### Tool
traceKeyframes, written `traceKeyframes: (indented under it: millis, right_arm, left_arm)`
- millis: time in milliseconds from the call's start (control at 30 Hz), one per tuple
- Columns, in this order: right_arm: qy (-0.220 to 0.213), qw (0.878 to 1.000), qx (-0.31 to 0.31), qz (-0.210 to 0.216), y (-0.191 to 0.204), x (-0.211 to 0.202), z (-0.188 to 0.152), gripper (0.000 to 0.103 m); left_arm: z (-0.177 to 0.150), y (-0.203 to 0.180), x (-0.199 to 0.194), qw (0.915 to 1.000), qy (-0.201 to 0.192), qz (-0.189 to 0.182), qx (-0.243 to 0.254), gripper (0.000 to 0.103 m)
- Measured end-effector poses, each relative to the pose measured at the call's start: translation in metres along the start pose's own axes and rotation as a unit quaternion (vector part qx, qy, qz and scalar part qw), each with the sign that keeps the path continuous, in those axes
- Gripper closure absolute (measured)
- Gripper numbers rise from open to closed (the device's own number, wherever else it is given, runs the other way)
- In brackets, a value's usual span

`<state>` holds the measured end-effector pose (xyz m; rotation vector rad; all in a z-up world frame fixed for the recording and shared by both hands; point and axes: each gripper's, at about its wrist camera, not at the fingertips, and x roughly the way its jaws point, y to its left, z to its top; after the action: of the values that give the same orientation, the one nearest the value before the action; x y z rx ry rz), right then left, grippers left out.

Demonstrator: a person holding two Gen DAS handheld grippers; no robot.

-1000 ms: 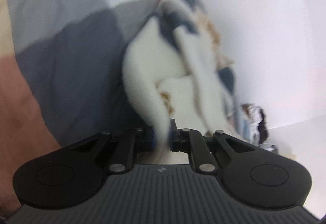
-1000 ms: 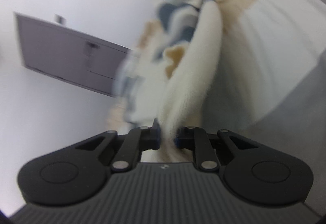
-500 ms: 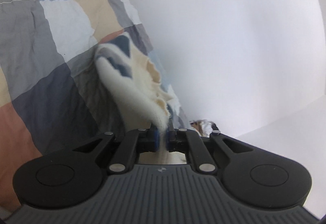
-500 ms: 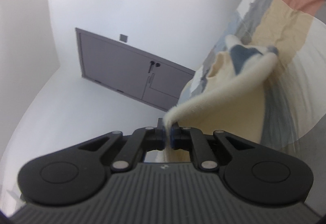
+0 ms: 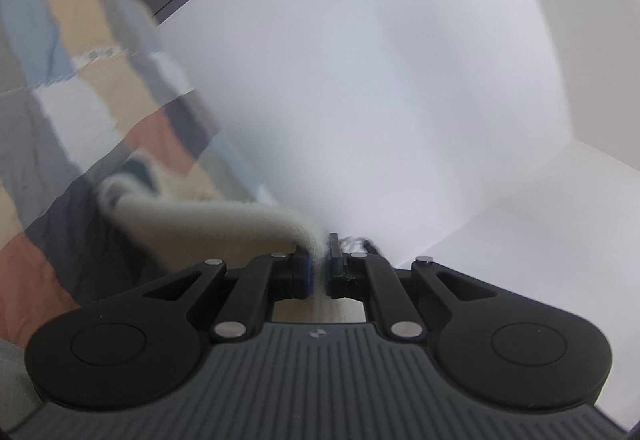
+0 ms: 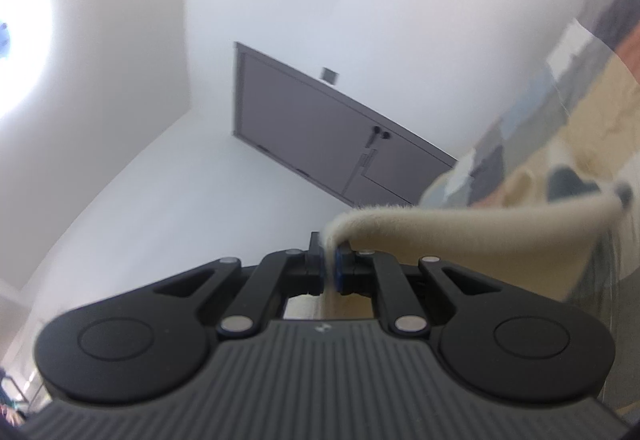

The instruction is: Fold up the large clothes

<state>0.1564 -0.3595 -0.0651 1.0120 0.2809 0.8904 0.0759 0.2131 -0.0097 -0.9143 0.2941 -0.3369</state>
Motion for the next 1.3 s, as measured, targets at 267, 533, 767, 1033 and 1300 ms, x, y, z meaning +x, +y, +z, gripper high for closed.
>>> traceKeyframes:
  millis: [267,533,767,1033,1300]
  right_arm:
    - [-0.002,0.999,-0.026,-0.034,0.003,0.019,0.026,0.094]
    - [-0.008,0.989,-0.012,-0.149,-0.069,0.106,0.047,0.094]
    - [-0.017,0.971,-0.019,-0.239,-0.117,0.155,0.049,0.094]
    - [0.013,0.949,0.009,-0.316,-0.197,0.193,0.041,0.094]
    - [0.062,0.915,-0.003,-0.399,-0.266,0.237,0.022,0.094]
  left_arm:
    - [0.015,-0.012,0.031,0.9948,-0.040,0.049,0.080,0.095]
    - [0.044,0.047,0.149,0.9863,-0.041,0.140,0.077,0.095]
    - [0.061,0.108,0.240,0.9798,-0.008,0.191,0.058,0.095]
    - [0.055,0.194,0.308,0.9704,0.051,0.235,0.018,0.094]
    - [0.046,0.258,0.349,0.9559,0.106,0.274,-0.001,0.094]
